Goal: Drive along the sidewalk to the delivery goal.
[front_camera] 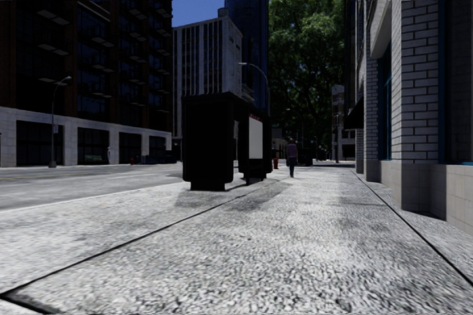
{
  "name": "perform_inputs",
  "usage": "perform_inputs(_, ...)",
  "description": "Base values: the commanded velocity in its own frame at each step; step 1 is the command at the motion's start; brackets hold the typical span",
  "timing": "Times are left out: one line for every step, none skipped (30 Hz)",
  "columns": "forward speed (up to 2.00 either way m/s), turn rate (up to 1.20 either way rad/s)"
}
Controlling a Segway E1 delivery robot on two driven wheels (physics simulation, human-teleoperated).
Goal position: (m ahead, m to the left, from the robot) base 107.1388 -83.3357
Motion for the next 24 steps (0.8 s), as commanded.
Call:
perform_inputs(2.0, -0.68)
perform_inputs(2.0, -0.69)
perform_inputs(2.0, -0.69)
perform_inputs(2.0, -0.69)
perform_inputs(2.0, -0.69)
perform_inputs(2.0, -0.69)
perform_inputs(2.0, -0.69)
perform_inputs(2.0, -0.69)
perform_inputs(2.0, -0.69)
perform_inputs(2.0, -0.67)
perform_inputs(2.0, -0.66)
perform_inputs(2.0, -0.65)
perform_inputs(2.0, -0.65)
perform_inputs(2.0, -0.55)
perform_inputs(2.0, -0.03)
perform_inputs(2.0, 0.0)
perform_inputs(2.0, 0.0)
perform_inputs(2.0, 0.0)
perform_inputs(2.0, 0.0)
perform_inputs(2.0, 0.0)
perform_inputs(2.0, 0.0)
perform_inputs(2.0, 0.0)
perform_inputs(2.0, 0.0)
perform_inputs(2.0, 0.0)
